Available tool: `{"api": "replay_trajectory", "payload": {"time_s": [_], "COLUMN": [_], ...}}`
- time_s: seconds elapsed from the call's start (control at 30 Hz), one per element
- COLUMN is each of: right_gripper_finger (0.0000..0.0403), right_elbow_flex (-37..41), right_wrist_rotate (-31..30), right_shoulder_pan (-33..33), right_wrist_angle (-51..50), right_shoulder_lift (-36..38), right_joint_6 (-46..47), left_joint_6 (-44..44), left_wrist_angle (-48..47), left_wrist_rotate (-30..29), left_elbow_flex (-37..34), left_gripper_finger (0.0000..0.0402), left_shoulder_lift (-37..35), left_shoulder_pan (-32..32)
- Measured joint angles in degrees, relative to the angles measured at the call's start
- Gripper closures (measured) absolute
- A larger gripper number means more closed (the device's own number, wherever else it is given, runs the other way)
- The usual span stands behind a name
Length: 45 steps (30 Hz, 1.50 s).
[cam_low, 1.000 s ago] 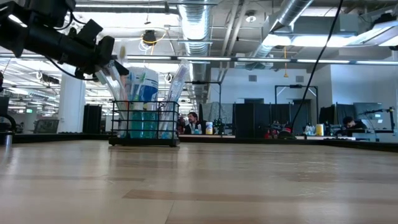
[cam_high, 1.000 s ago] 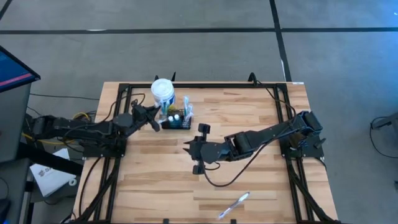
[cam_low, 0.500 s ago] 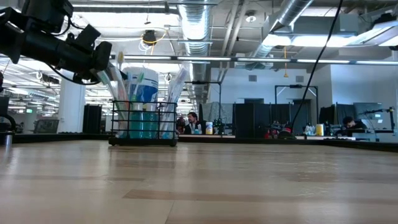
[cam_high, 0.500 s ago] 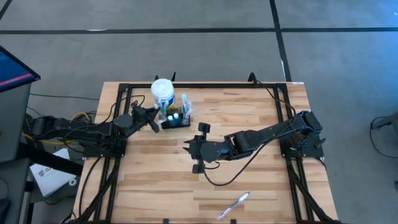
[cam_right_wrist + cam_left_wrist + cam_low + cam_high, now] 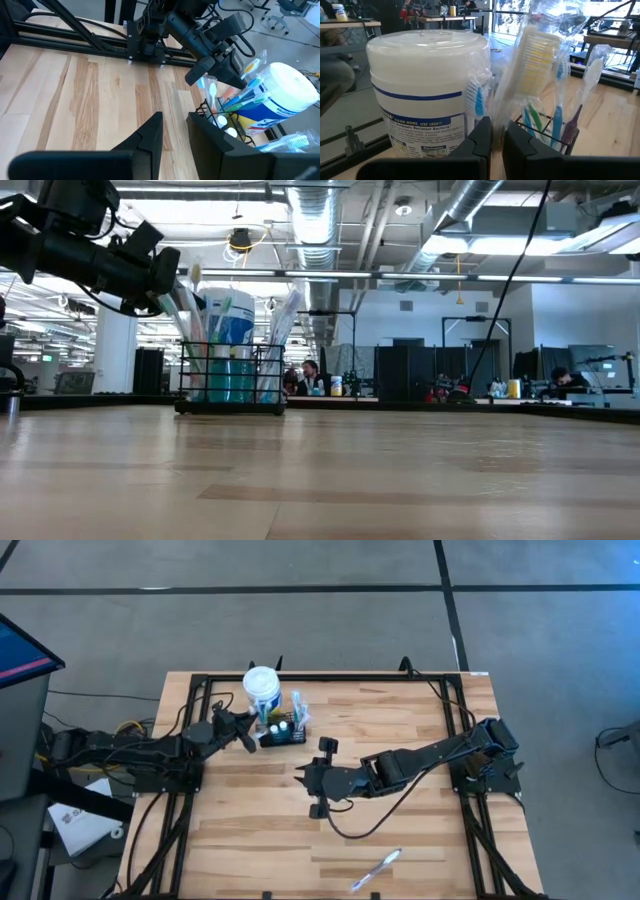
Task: Pick & Place toothbrushing station
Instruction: Put the orange toothbrush into the wire organizer
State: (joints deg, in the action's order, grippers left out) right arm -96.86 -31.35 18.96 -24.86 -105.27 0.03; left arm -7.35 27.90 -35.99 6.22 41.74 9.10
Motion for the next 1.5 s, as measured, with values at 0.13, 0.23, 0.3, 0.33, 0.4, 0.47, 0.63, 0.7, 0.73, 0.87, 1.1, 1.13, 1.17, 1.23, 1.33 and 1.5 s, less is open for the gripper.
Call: {"api": "replay_trajectory", "payload": {"time_s": [0.13, 0.23, 0.3, 0.33, 0.4, 0.47, 0.63, 0.7, 0.73, 0.87, 1.1, 1.13, 1.17, 1.23, 1.33, 1.5], "right_gripper_finger": [0.0321, 0.0321, 0.0321, 0.0321, 0.0321, 0.0321, 0.0321, 0.0321, 0.0321, 0.0321, 0.0321, 0.0321, 0.0321, 0.0321, 0.0321, 0.0321], "right_elbow_flex": [0.0, 0.0, 0.0, 0.0, 0.0, 0.0, 0.0, 0.0, 0.0, 0.0, 0.0, 0.0, 0.0, 0.0, 0.0, 0.0], "right_wrist_rotate": [0.0, 0.0, 0.0, 0.0, 0.0, 0.0, 0.0, 0.0, 0.0, 0.0, 0.0, 0.0, 0.0, 0.0, 0.0, 0.0], "right_shoulder_pan": [0.0, 0.0, 0.0, 0.0, 0.0, 0.0, 0.0, 0.0, 0.0, 0.0, 0.0, 0.0, 0.0, 0.0, 0.0, 0.0], "right_wrist_angle": [0.0, 0.0, 0.0, 0.0, 0.0, 0.0, 0.0, 0.0, 0.0, 0.0, 0.0, 0.0, 0.0, 0.0, 0.0, 0.0], "right_shoulder_lift": [0.0, 0.0, 0.0, 0.0, 0.0, 0.0, 0.0, 0.0, 0.0, 0.0, 0.0, 0.0, 0.0, 0.0, 0.0, 0.0], "right_joint_6": [0.0, 0.0, 0.0, 0.0, 0.0, 0.0, 0.0, 0.0, 0.0, 0.0, 0.0, 0.0, 0.0, 0.0, 0.0, 0.0], "left_joint_6": [0.0, -0.2, -0.6, -0.6, -0.6, -0.6, -0.4, -0.3, -0.2, -0.4, -0.4, -0.4, -0.4, -0.4, -0.4, 1.4], "left_wrist_angle": [0.2, 0.5, 0.5, 0.6, 1.0, 1.8, 2.1, 2.1, 2.1, 2.0, 2.9, 3.2, 3.6, 4.2, 4.4, 4.7], "left_wrist_rotate": [0.0, 0.3, 0.4, 0.3, 0.3, 0.2, 0.0, -0.3, -0.5, -1.0, -1.1, -1.1, -1.1, -1.2, -1.2, -1.3], "left_elbow_flex": [-0.5, -1.8, -2.7, -3.2, -3.9, -4.4, -4.5, -4.5, -4.5, -4.5, -4.5, -4.5, -4.5, -4.5, -4.5, -4.5], "left_gripper_finger": [0.0389, 0.0389, 0.0389, 0.0389, 0.0386, 0.0382, 0.0376, 0.0373, 0.0371, 0.0363, 0.0344, 0.0339, 0.0334, 0.0324, 0.0311, 0.0297], "left_shoulder_lift": [0.0, 0.0, 0.0, 0.0, 0.0, 0.0, 0.0, 0.0, 0.0, 0.0, 0.0, 0.0, 0.0, 0.0, 0.0, -0.4], "left_shoulder_pan": [0.0, 0.0, 0.0, 0.0, 0.0, 0.0, 0.0, 0.0, 0.0, 0.0, 0.0, 0.0, 0.0, 0.0, 0.0, 0.0]}}
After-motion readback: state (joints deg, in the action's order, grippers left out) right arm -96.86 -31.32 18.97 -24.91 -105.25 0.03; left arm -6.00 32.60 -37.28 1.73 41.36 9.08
